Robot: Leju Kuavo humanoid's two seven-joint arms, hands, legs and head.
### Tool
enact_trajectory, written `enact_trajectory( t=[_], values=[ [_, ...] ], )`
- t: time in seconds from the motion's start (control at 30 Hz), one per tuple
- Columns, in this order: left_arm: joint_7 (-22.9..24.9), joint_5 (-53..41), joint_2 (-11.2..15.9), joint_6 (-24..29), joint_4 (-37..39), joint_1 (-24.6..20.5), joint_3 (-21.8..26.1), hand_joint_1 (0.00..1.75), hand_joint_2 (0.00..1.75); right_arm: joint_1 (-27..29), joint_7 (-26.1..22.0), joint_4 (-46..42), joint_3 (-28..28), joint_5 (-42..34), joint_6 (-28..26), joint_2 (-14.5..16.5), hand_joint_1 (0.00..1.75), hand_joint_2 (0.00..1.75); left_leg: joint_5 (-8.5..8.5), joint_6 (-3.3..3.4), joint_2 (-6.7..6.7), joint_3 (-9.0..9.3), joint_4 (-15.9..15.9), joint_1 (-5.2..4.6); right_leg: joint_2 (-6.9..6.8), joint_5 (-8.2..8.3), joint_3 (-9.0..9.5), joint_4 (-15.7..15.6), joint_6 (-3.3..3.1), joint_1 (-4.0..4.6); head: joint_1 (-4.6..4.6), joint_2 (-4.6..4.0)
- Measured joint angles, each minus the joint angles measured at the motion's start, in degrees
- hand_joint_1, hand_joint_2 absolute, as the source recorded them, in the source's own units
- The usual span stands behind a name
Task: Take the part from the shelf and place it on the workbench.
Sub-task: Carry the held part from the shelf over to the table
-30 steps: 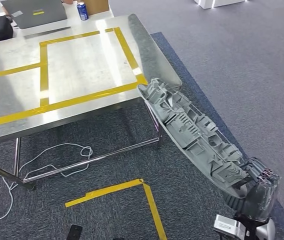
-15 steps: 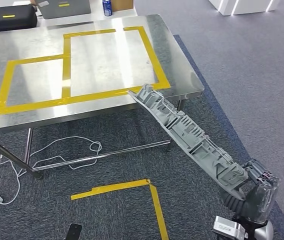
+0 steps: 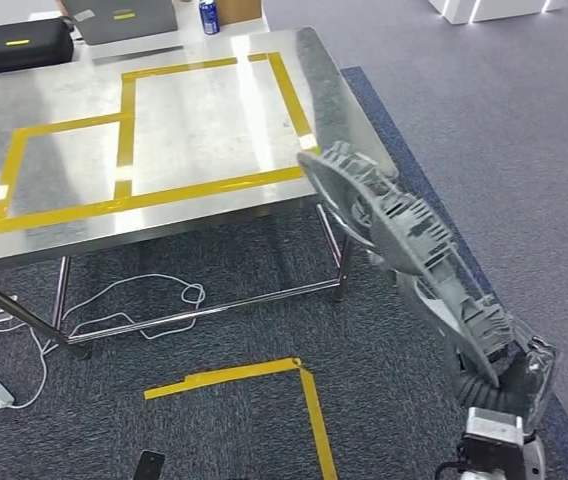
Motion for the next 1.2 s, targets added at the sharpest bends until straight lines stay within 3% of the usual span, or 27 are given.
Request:
enact_trajectory(
  t=[0.07,0.13,0.17,0.27,0.33,0.37,0.43,0.5,0.53,0.57,0.63,0.67,0.7,0.83,0.9,0.97,1.0,1.03,1.07,1.13,1.2],
  values=[
    [-0.07,0.26,0.09,0.01,0.00,0.22,0.07,0.00,1.75,-0.05,1.45,0.33,0.06,-2.38,1.83,0.00,1.75,1.75,2.78,0.20,0.00,1.53,-2.99,0.00,0.05,-0.02,0.11,0.01,0.01,0.02,-0.02,0.00],
    [-0.15,0.38,0.20,0.03,0.00,0.22,0.10,0.00,1.75,-0.03,2.19,0.61,0.13,-3.13,2.55,0.00,1.75,1.75,6.16,0.71,0.05,4.92,-9.89,-0.08,0.06,-0.12,0.18,0.10,0.19,0.13,-0.01,0.00],
    [-0.20,0.40,0.26,0.03,0.00,0.20,0.10,0.00,1.75,-0.05,2.35,0.71,0.16,-3.31,2.66,0.00,1.75,1.75,6.88,0.97,0.07,6.15,-12.52,-0.15,0.04,-0.13,0.06,0.19,0.39,0.23,0.01,0.00],
    [-0.34,0.44,0.38,0.05,0.00,0.30,0.12,0.00,1.75,-0.17,2.45,0.83,0.20,-3.64,2.73,-0.01,1.75,1.75,6.74,1.56,0.06,6.86,-14.78,-0.35,-0.02,-0.02,-0.34,0.23,1.25,0.27,0.06,0.00],
    [-0.39,0.47,0.39,0.05,0.00,0.37,0.16,0.00,1.75,-0.19,2.50,0.84,0.22,-3.63,2.91,-0.02,1.75,1.75,6.99,2.13,0.04,7.03,-15.22,-0.20,0.06,-0.88,-0.93,1.24,1.84,0.14,0.14,0.00],
    [-0.40,0.49,0.39,0.06,0.00,0.33,0.17,0.00,1.75,-0.22,2.51,0.85,0.24,-3.45,3.03,-0.06,1.75,1.75,7.11,2.42,0.05,7.14,-15.44,-0.09,0.12,-2.09,-1.88,3.23,2.08,0.08,0.27,0.00],
    [-0.42,0.49,0.37,0.04,0.00,0.24,0.20,0.00,1.75,-0.24,2.52,0.90,0.45,-2.72,3.33,-0.14,1.75,1.75,7.13,2.71,0.06,7.19,-15.49,-0.07,0.19,-5.44,-5.24,10.13,2.37,-0.02,0.46,0.00],
    [-0.43,0.47,0.37,0.02,0.00,0.27,0.23,0.00,1.75,-0.14,2.38,1.06,0.95,-1.54,3.33,-0.23,1.75,1.75,7.10,2.79,0.05,7.20,-15.47,-0.12,0.18,-6.88,-7.99,15.42,2.56,-0.06,0.46,0.00],
    [-0.43,0.42,0.37,-0.02,0.00,0.28,0.25,0.00,1.75,-0.12,2.17,1.13,1.25,-0.85,3.12,-0.26,1.75,1.75,7.07,2.79,0.02,7.22,-15.44,-0.12,0.17,-6.05,-8.03,15.20,2.59,-0.08,0.48,0.00],
    [-0.45,0.33,0.37,-0.09,0.00,0.29,0.26,0.00,1.75,-0.15,1.89,1.16,1.50,-0.18,2.72,-0.28,1.75,1.75,7.04,2.74,-0.03,7.27,-15.42,-0.11,0.17,-4.35,-7.04,12.95,2.57,-0.11,0.47,0.00],
    [-0.54,0.02,0.34,-0.29,0.00,0.26,0.26,0.00,1.75,-0.50,1.24,1.10,1.90,0.70,1.71,-0.28,1.75,1.75,6.86,2.43,-0.14,7.32,-15.26,-0.21,0.18,-0.88,-3.34,5.55,2.47,-0.13,0.51,0.00],
    [-0.58,-0.12,0.34,-0.40,0.00,0.24,0.26,0.00,1.75,-0.79,0.91,1.01,2.12,0.92,1.25,-0.28,1.75,1.75,6.78,2.18,-0.17,7.24,-15.10,-0.32,0.22,-0.04,-1.88,2.77,2.29,-0.10,0.46,0.00],
    [-0.61,-0.22,0.35,-0.50,0.00,0.23,0.26,0.00,1.75,-1.05,0.58,0.91,2.38,1.11,0.88,-0.28,1.75,1.75,6.74,1.93,-0.19,7.13,-14.97,-0.42,0.27,0.18,-1.05,1.18,2.10,-0.05,0.42,0.00],
    [-0.64,-0.50,0.36,-0.65,0.00,0.12,0.22,0.00,1.75,-1.63,-1.09,0.66,3.35,1.50,-0.29,-0.28,1.75,1.75,6.01,0.88,-0.18,6.73,-14.05,-0.29,0.32,0.14,-0.74,0.54,0.85,0.01,0.20,0.00],
    [-0.60,-0.74,0.34,-0.72,0.00,-0.01,0.19,0.00,1.75,-2.18,-2.06,0.59,4.02,1.44,-1.16,-0.24,1.75,1.75,3.23,0.35,-0.13,4.90,-9.79,-0.16,0.22,0.23,-0.63,0.40,0.25,-0.07,-0.02,0.00],
    [-0.51,-0.92,0.32,-0.80,0.00,-0.07,0.17,0.00,1.75,-2.61,-2.74,0.41,4.75,1.08,-1.71,-0.20,1.75,1.75,0.01,0.08,-0.11,1.64,-2.74,-0.06,0.18,0.17,-0.63,0.41,-0.07,0.04,-0.12,0.00],
    [-0.48,-0.95,0.32,-0.83,0.00,-0.06,0.17,0.00,1.75,-2.72,-2.90,0.30,5.06,0.77,-1.78,-0.20,1.75,1.75,-0.63,0.06,-0.11,0.45,-0.23,-0.05,0.18,0.15,-0.60,0.41,-0.11,0.11,-0.11,0.00],
    [-0.44,-0.96,0.32,-0.84,0.00,-0.05,0.17,0.00,1.75,-2.77,-3.03,0.23,5.31,0.42,-1.79,-0.20,1.75,1.75,-0.18,0.13,-0.11,0.07,0.50,-0.05,0.20,0.13,-0.56,0.42,-0.14,0.17,-0.12,0.00],
    [-0.43,-0.97,0.32,-0.84,0.00,-0.06,0.17,0.00,1.75,-2.81,-3.20,0.16,5.51,0.14,-1.82,-0.20,1.75,1.75,1.24,0.30,-0.11,0.65,-0.78,-0.06,0.23,0.12,-0.48,0.42,-0.15,0.23,-0.12,0.00],
    [-0.40,-1.00,0.33,-0.84,0.00,-0.17,0.17,0.00,1.75,-2.96,-3.71,-0.14,5.81,-0.12,-1.91,-0.20,1.75,1.75,5.17,0.93,-0.10,3.76,-7.27,-0.19,0.27,0.09,-0.33,0.42,-0.13,0.34,-0.12,0.00],
    [-0.36,-1.03,0.34,-0.85,0.00,-0.39,0.17,0.00,1.75,-3.25,-4.24,-0.71,6.06,-0.26,-2.05,-0.20,1.75,1.75,6.87,1.58,-0.07,6.34,-12.82,-0.40,0.26,0.05,-0.48,0.57,0.16,0.54,-0.08,0.00]
  ],
)
